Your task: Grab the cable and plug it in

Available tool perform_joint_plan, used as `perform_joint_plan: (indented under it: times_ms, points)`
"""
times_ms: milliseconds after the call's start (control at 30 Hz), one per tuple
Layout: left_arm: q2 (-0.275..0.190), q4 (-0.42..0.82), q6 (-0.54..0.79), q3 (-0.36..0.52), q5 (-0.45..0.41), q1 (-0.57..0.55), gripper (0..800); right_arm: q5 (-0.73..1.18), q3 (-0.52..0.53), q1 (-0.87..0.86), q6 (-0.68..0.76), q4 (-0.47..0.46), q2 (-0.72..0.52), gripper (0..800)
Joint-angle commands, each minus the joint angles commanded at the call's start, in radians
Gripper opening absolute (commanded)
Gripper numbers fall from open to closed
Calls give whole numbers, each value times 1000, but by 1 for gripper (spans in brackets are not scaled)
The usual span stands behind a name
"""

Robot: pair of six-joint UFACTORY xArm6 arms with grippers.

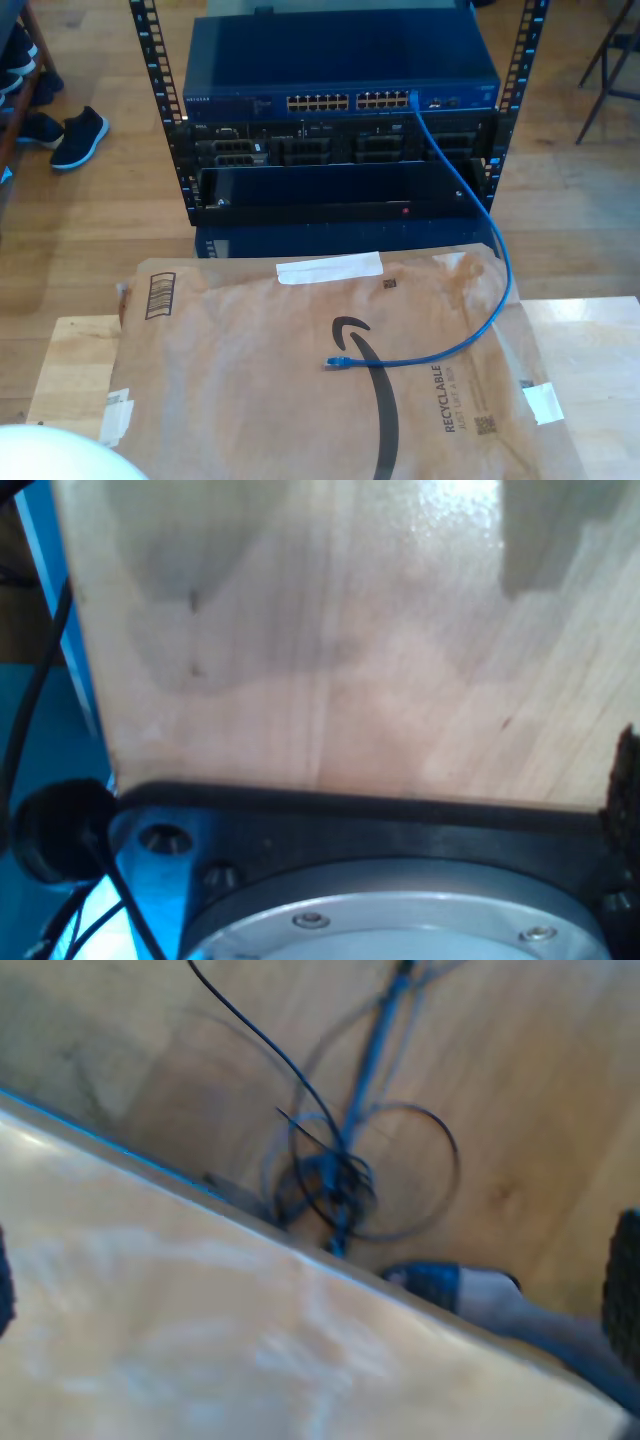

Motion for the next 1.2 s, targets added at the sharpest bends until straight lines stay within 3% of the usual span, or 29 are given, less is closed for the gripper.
perform_joint_plan:
  times_ms: [200, 400, 667, 800, 1200]
  points:
    - [0, 0, 0, 2, 0, 0, 800, 54, 40, -219, -181, 8, -46, 794]
    - [0, 0, 0, 2, 0, 0, 800, 48, 104, -391, -207, 21, -34, 794]
    - [0, 0, 0, 2, 0, 0, 800, 43, 124, -612, -408, 222, 103, 794]
    - [0, 0, 0, 2, 0, 0, 800, -8, 149, -666, -431, 338, 143, 794]
    - [0, 2, 0, 2, 0, 0, 800, -91, 186, -661, -430, 345, 137, 797]
